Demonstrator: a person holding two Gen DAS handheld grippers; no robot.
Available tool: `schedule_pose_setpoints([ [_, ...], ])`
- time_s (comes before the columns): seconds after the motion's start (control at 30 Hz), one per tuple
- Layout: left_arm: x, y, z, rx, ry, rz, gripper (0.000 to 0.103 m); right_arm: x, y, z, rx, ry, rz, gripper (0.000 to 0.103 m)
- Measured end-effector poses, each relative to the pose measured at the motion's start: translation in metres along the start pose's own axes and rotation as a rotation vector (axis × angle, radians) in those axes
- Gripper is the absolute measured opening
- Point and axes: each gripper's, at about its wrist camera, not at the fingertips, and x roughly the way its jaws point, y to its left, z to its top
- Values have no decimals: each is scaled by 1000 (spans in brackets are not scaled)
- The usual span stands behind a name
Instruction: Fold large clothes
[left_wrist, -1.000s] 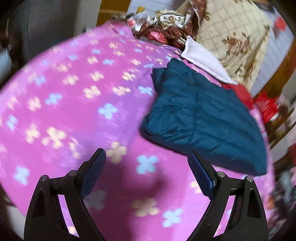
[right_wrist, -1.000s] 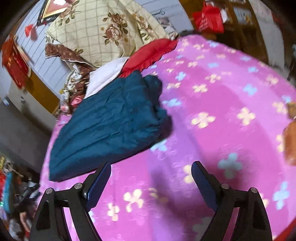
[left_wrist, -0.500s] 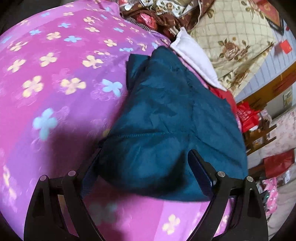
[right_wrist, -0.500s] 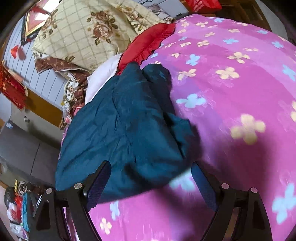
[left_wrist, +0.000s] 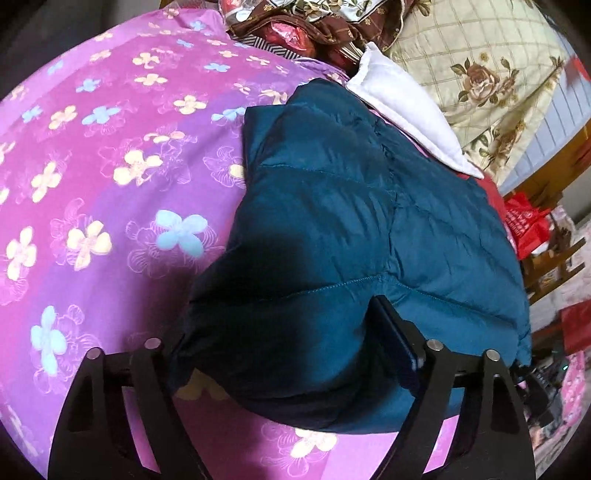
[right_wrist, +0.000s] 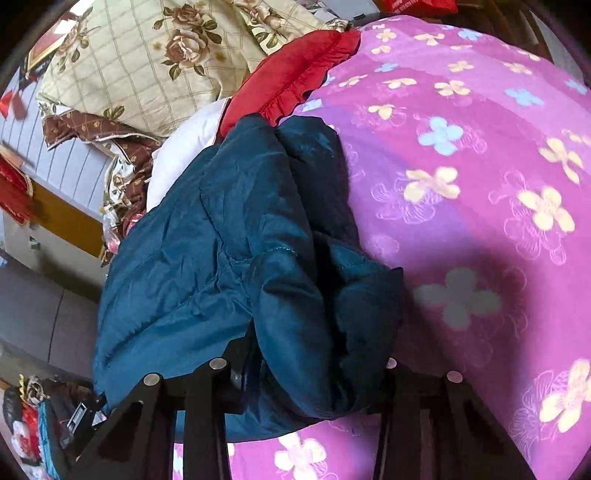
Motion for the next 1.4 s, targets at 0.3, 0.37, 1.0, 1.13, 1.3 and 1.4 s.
schedule_pose_setpoints([
  [0.3,-30,-3,-15,76,-34,75,75,-29,8,-25,-142,-36,-119,37],
  [0.37,-43,2,-17,56,-41,66,75,-42,12,-31,-152,-48,-144,43],
  [1.0,-26,27,-2,-81,9,132,76,-19,61,-30,-294,-41,-274,45],
  [1.13,-28,29,-8,-71,-7,122,76,-24,62,-36,-321,-51,-283,45],
  [1.3,-58,21,-25,6,-47,168,76,-64,64,-67,-369,-80,-257,45],
  [1.4,-96,12,-49,68,-122,185,76,-96,62,-96,-385,-109,-222,49],
])
